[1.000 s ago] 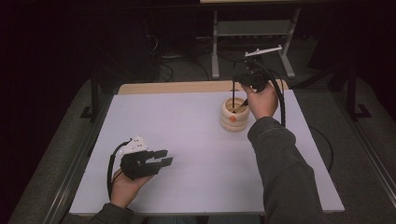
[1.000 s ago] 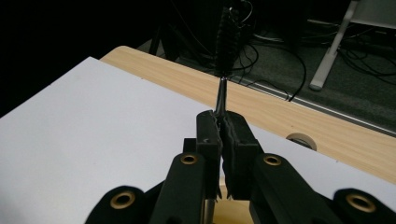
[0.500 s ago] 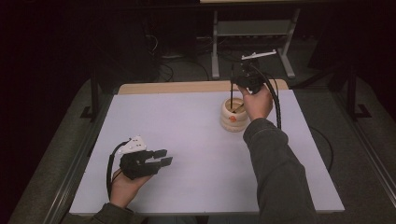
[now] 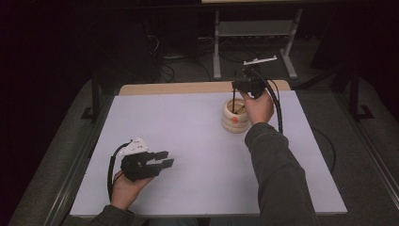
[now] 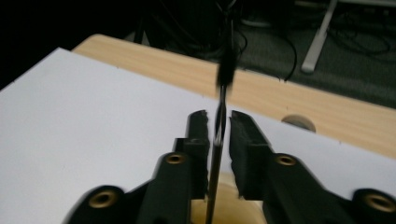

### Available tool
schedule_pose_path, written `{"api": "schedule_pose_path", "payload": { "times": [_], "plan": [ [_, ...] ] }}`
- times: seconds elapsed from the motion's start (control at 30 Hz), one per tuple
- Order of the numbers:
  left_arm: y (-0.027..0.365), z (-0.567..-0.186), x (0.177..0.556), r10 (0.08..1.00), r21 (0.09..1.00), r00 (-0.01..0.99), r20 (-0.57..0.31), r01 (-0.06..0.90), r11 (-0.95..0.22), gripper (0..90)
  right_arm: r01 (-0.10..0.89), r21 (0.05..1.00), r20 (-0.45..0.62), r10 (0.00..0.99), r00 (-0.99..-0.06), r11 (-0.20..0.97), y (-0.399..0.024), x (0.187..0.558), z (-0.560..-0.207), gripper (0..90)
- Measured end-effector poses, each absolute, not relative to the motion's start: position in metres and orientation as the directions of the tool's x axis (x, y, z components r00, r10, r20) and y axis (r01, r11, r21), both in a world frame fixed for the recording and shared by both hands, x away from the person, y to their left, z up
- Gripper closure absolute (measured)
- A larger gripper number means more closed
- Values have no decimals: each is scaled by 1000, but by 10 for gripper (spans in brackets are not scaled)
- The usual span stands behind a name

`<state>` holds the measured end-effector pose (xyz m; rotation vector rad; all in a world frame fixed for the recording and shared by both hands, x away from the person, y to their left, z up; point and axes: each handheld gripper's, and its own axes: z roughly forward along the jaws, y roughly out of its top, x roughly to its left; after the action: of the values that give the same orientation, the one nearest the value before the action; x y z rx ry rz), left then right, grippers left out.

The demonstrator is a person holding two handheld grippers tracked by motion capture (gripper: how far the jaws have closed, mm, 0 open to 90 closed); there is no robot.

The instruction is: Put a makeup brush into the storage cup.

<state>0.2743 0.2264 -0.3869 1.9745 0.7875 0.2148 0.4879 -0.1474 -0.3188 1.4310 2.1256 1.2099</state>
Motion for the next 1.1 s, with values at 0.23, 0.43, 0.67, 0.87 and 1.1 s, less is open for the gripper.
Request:
{"api": "schedule_pose_path", "payload": {
  "times": [0.23, 0.43, 0.67, 0.87, 1.1],
  "plan": [
    [229, -386, 275, 618, 837, 771, -155, 435, -332, 557, 587, 784, 152, 855, -496, 201, -152, 472, -317, 703],
    [234, -384, 276, 644, 837, 750, -152, 444, -319, 516, 594, 778, 194, 821, -537, 205, -157, 459, -319, 630],
    [233, -384, 276, 652, 835, 746, -139, 442, -329, 481, 582, 780, 207, 783, -586, 229, -164, 441, -318, 532],
    [232, -385, 277, 659, 833, 741, -132, 443, -332, 466, 571, 789, 216, 768, -603, 227, -165, 432, -318, 452],
    [232, -385, 277, 661, 831, 739, -128, 444, -336, 449, 559, 795, 217, 753, -622, 233, -164, 423, -321, 401]
  ]
}}
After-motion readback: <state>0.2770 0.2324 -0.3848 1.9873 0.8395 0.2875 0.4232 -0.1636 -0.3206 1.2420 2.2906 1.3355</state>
